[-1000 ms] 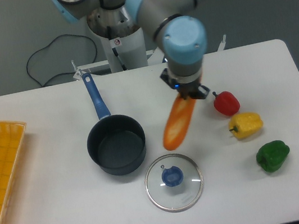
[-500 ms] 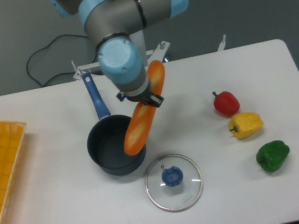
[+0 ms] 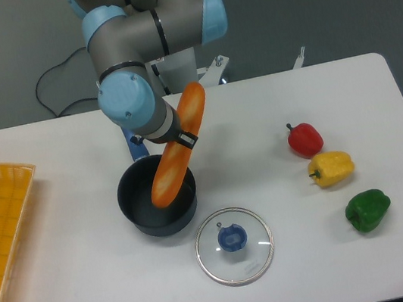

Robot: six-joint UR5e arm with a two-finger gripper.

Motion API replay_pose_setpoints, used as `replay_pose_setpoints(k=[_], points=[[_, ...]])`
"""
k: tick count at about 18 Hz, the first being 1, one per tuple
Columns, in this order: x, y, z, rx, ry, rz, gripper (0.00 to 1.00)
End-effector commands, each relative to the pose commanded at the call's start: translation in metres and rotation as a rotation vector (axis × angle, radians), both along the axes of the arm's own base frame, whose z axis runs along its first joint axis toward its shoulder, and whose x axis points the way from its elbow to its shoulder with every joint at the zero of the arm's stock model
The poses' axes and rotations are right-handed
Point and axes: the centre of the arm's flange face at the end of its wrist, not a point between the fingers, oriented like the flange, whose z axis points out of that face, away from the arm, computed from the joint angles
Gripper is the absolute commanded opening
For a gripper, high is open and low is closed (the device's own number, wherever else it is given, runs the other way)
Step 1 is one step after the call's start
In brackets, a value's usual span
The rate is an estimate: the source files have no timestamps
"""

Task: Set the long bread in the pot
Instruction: 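Carry the bread over the saucepan, tilting it end-down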

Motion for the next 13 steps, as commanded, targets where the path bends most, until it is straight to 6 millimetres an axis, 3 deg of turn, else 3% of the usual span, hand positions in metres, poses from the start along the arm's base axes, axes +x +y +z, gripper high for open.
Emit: replay_pose_setpoints(k=[10,13], points=[[0.002,0.013,-0.018,-0.036,0.017,0.009,0.16],[0.001,0.016,-0.021,-0.040,0.015,0.007,0.21]])
